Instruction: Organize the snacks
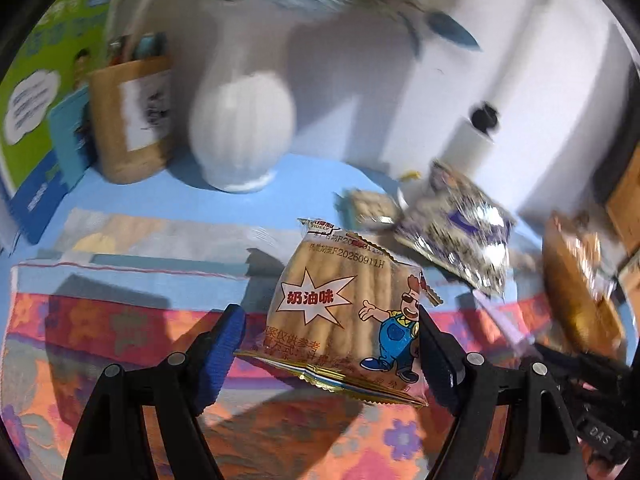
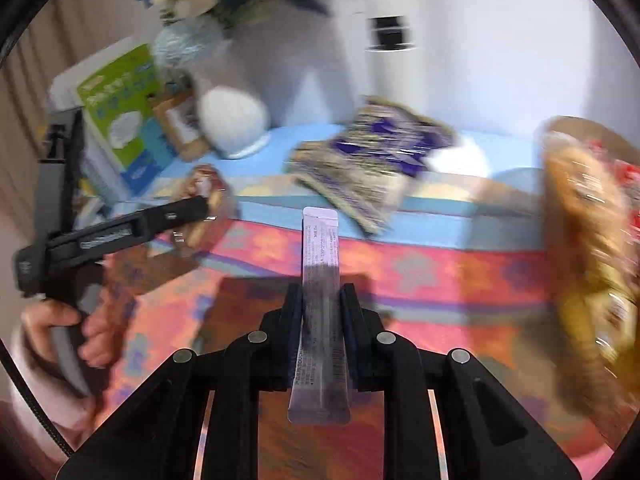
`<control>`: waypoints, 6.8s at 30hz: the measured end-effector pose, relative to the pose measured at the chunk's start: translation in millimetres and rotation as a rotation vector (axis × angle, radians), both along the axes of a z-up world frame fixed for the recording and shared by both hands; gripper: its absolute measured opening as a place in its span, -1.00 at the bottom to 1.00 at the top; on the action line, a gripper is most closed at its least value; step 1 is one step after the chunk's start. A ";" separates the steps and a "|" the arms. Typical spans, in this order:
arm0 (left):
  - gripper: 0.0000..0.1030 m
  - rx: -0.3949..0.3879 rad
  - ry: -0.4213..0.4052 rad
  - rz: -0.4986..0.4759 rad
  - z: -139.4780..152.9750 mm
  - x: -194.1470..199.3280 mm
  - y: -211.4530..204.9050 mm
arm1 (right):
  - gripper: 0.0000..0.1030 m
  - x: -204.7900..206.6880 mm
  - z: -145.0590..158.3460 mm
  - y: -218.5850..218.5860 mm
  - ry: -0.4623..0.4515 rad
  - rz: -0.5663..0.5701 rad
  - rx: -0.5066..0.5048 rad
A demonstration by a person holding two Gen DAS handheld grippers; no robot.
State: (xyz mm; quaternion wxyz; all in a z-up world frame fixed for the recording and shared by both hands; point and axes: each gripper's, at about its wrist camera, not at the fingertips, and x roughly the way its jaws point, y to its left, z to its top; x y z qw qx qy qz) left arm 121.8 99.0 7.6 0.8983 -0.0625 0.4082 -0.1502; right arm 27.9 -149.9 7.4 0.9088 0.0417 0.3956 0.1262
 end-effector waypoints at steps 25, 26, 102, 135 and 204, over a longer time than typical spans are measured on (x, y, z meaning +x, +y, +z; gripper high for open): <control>1.00 0.258 0.034 0.005 -19.7 4.3 -36.5 | 1.00 20.2 -26.5 5.1 0.060 -0.052 -0.216; 1.00 0.258 0.034 0.005 -19.9 4.7 -35.9 | 1.00 20.0 -26.5 5.0 0.060 -0.053 -0.217; 1.00 0.259 0.034 0.009 -20.2 5.0 -35.3 | 1.00 20.9 -27.5 5.2 0.060 -0.066 -0.217; 0.23 0.210 -0.022 0.009 -11.7 -1.1 -30.2 | -0.66 4.5 -12.2 -13.6 -0.014 0.034 0.041; 0.98 0.021 -0.060 -0.190 132.8 12.8 -163.7 | 0.91 2.2 160.1 -163.3 -0.257 -0.267 0.271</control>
